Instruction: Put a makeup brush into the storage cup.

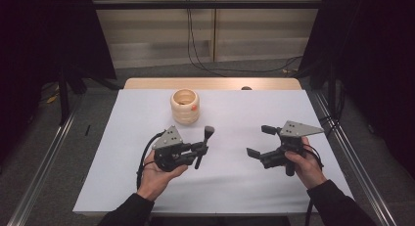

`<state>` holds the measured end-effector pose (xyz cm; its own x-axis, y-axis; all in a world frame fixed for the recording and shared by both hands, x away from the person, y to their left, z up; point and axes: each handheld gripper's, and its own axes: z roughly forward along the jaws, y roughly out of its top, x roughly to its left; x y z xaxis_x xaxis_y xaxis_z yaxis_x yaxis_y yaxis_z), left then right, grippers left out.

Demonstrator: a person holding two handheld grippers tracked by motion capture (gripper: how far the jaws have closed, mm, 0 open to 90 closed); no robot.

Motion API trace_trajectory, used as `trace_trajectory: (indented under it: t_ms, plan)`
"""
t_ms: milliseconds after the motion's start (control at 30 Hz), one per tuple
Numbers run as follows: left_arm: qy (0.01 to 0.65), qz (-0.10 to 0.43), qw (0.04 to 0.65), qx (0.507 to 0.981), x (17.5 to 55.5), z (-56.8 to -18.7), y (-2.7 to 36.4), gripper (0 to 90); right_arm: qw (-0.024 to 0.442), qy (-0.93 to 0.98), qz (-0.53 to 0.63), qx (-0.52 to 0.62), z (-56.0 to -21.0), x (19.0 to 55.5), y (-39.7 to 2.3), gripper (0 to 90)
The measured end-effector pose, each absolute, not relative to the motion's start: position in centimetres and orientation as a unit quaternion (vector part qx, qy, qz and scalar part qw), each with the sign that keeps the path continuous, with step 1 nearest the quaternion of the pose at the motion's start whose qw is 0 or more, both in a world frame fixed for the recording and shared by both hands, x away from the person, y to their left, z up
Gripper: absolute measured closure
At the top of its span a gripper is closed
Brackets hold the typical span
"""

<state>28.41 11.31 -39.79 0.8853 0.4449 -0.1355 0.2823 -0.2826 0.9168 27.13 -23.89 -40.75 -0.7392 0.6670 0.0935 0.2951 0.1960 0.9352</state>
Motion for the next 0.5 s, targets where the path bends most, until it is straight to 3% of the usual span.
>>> trace_trajectory:
  t_ms: [500]
  plan:
    - [0.265,0.108,0.568,0.772,29.6,-38.3,14.0,78.8,0.223,0.732,0.527,0.37,-42.6,25.2,-26.8,0.7]
